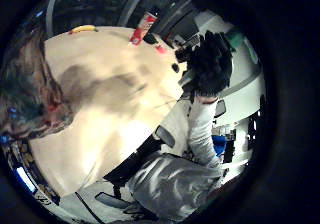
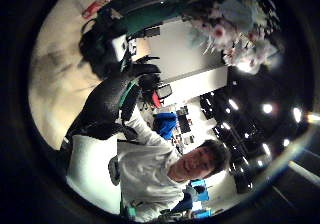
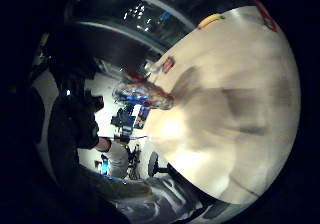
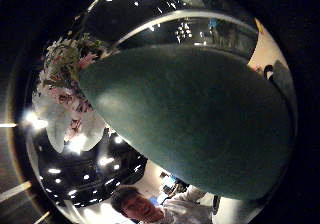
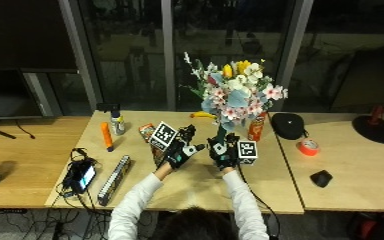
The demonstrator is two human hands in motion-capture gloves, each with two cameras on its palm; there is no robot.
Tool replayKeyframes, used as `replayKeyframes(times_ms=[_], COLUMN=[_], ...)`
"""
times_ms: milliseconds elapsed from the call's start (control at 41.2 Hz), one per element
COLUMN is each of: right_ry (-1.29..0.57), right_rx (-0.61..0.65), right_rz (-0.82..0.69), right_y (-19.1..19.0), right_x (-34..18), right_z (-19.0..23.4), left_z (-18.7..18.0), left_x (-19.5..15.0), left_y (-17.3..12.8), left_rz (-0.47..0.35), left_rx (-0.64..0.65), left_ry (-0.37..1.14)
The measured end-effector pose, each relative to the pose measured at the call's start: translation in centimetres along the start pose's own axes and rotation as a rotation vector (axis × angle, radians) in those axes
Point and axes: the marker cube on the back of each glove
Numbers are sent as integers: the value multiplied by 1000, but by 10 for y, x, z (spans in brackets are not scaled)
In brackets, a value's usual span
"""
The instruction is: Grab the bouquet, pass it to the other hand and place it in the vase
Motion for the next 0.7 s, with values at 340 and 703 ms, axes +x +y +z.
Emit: replayKeyframes(times_ms=[340,703], right_ry=[64,-53], right_rx=[-147,-335], right_rz=[-196,-125], right_y=[7,26], right_x=[16,17], right_z=[70,112], left_z=[4,-6], left_x=[54,57], left_y=[-41,-43], left_rz=[108,-42], left_rx=[69,217], left_ry=[92,130])
